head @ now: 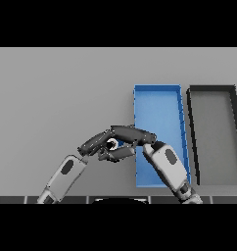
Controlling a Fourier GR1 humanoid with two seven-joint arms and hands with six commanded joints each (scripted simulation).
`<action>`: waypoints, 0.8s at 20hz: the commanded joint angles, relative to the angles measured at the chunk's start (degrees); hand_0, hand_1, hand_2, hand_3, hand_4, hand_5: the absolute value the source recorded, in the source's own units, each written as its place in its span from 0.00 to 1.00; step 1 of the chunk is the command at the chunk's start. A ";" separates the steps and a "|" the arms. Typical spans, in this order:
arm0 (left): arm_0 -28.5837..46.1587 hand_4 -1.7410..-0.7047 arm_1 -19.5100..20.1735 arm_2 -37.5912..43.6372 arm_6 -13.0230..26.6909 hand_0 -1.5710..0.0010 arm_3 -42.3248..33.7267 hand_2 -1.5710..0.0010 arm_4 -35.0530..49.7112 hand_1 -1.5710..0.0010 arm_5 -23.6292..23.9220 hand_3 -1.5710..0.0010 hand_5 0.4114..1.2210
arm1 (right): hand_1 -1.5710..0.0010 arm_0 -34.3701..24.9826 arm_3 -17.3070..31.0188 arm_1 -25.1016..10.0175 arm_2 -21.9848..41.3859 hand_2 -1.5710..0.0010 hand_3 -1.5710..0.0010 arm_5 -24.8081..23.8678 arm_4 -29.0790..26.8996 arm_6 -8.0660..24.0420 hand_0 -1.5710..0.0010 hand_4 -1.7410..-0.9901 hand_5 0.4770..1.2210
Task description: Pick up the blue pipe and place it into the blue bin.
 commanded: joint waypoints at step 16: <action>1.33 0.80 -0.40 -0.43 4.80 1.00 -0.56 1.00 1.19 1.00 -0.36 1.00 0.11 | 0.00 -22.54 -1.37 -8.12 -15.05 0.00 0.00 -19.53 -35.45 15.74 0.00 0.04 0.88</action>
